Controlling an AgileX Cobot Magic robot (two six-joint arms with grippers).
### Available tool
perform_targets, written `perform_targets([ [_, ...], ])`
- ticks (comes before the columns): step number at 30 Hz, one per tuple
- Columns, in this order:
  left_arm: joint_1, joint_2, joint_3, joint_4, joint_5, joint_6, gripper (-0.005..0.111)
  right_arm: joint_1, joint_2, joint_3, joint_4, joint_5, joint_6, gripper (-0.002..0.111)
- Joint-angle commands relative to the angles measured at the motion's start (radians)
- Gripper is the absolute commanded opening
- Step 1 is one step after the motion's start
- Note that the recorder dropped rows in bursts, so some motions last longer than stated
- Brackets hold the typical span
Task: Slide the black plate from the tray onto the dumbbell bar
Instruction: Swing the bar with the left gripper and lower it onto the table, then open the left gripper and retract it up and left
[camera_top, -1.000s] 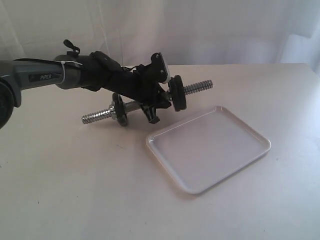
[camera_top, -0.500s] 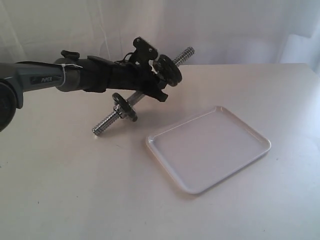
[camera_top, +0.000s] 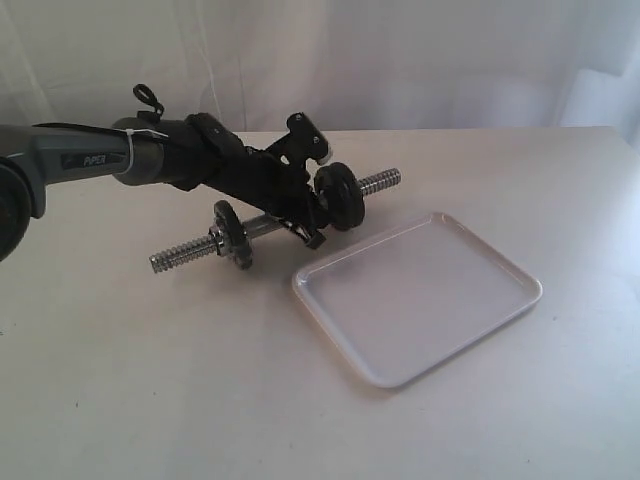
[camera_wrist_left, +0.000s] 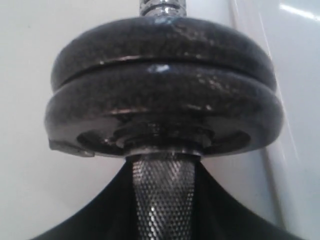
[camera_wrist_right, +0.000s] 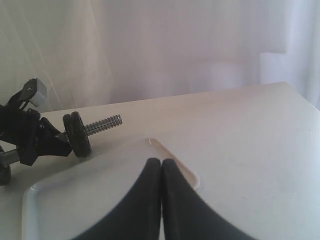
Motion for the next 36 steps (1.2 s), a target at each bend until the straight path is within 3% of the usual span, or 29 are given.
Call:
perform_targets([
  [1, 0.001, -0.069, -0.023, -0.009, 0.001, -0.116, 0.0, -0.002, -0.005, 0.005, 0.005, -0.006, 0.006, 0.0],
  [10, 0.001, -0.069, -0.023, -0.007, 0.023, -0.127, 0.003, -0.002, -0.005, 0.005, 0.005, -0.006, 0.006, 0.0],
  [13, 0.001, -0.069, -0.023, -0.007, 0.031, -0.127, 0.034, -0.002, -0.005, 0.005, 0.005, -0.006, 0.006, 0.0],
  [16, 0.001, -0.069, -0.023, -0.007, 0.049, -0.127, 0.074, -0.002, -0.005, 0.005, 0.005, -0.006, 0.006, 0.0],
  [18, 0.001, -0.069, -0.023, -0.007, 0.053, -0.127, 0.089, -0.002, -0.005, 0.005, 0.005, -0.004, 0.006, 0.0],
  [36, 0.001, -0.109, -0.023, 0.047, 0.114, -0.133, 0.091, -0.002, -0.005, 0.005, 0.005, -0.005, 0.006, 0.0],
])
